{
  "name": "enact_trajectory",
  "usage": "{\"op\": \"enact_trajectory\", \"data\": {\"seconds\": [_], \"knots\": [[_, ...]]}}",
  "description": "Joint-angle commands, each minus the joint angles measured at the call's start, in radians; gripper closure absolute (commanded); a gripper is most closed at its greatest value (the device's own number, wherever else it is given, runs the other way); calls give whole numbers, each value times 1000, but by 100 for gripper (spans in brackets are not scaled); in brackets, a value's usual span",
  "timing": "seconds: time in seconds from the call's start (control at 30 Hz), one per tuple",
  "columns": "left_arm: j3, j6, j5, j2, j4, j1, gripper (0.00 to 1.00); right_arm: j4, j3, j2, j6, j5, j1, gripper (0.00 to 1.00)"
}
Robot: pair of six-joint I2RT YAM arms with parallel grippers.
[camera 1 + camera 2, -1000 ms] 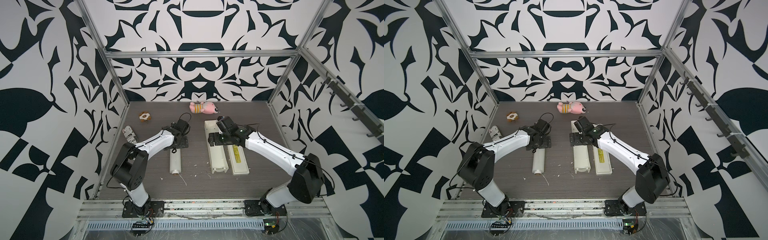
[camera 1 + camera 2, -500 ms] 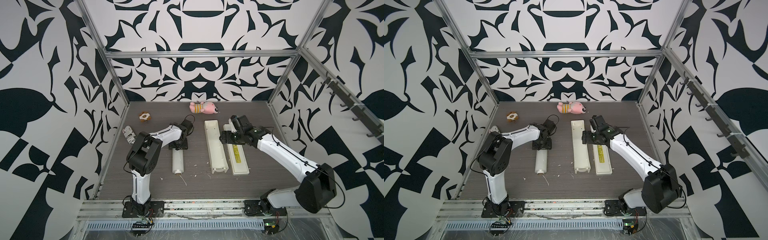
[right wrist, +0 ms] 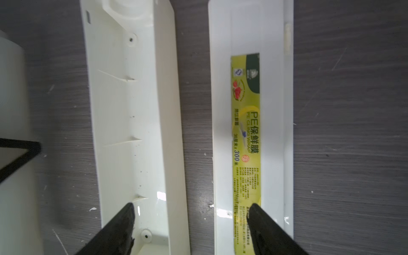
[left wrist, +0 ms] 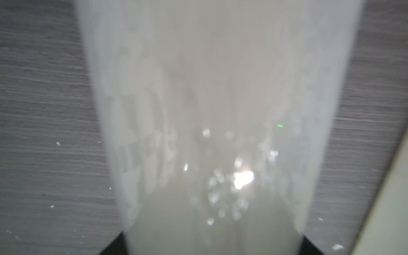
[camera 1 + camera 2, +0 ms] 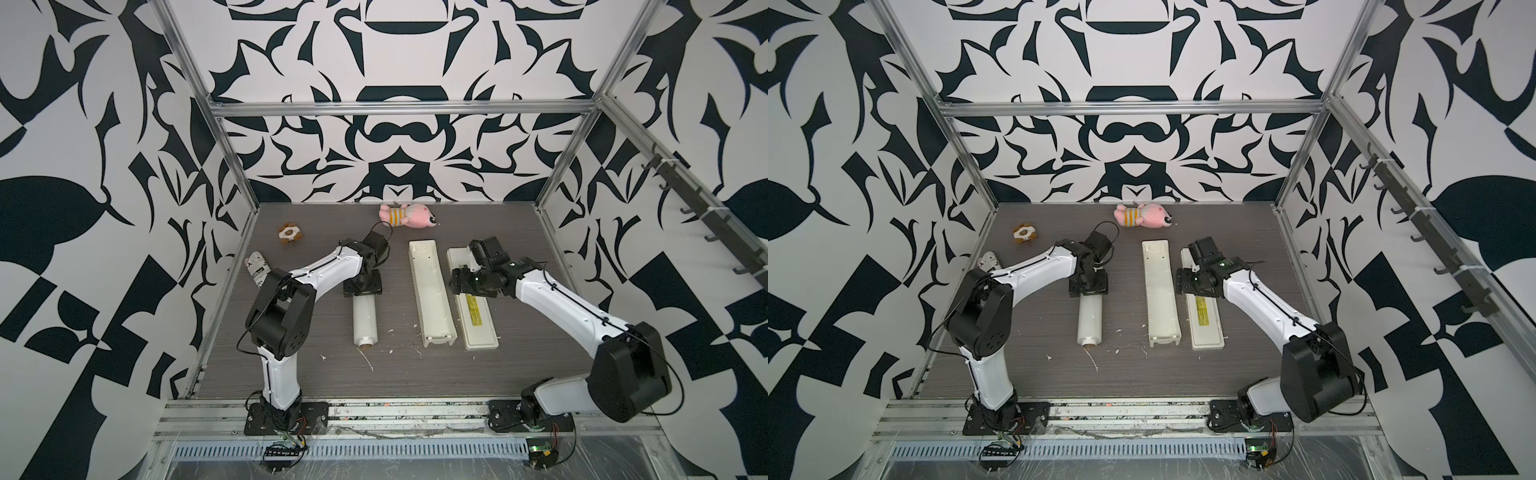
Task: Put plastic wrap rolls into dispensers
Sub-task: Pick up the plastic wrap from the center of the board, then place the plastic wrap into the plastic wrap cutting box.
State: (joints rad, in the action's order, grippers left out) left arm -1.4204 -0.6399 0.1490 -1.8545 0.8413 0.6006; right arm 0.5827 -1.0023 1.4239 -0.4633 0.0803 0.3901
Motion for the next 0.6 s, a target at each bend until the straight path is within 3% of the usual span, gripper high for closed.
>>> {"op": "enact_trajectory", "data": {"seconds": [0.0,0.13,0.27,0.57], "knots": [[-122,-49,-40,105,-22,26,51,-86,47,22,-26,88,4,21],[-186,-69,-12,120,-58,48,51,-229,109,55,-120,242,8,27],[-216,-76,18,116,-79,53,52,-324,141,78,-188,313,47,28],[-372,-64,22,2,-77,114,52,-278,134,3,-180,307,52,27]]}}
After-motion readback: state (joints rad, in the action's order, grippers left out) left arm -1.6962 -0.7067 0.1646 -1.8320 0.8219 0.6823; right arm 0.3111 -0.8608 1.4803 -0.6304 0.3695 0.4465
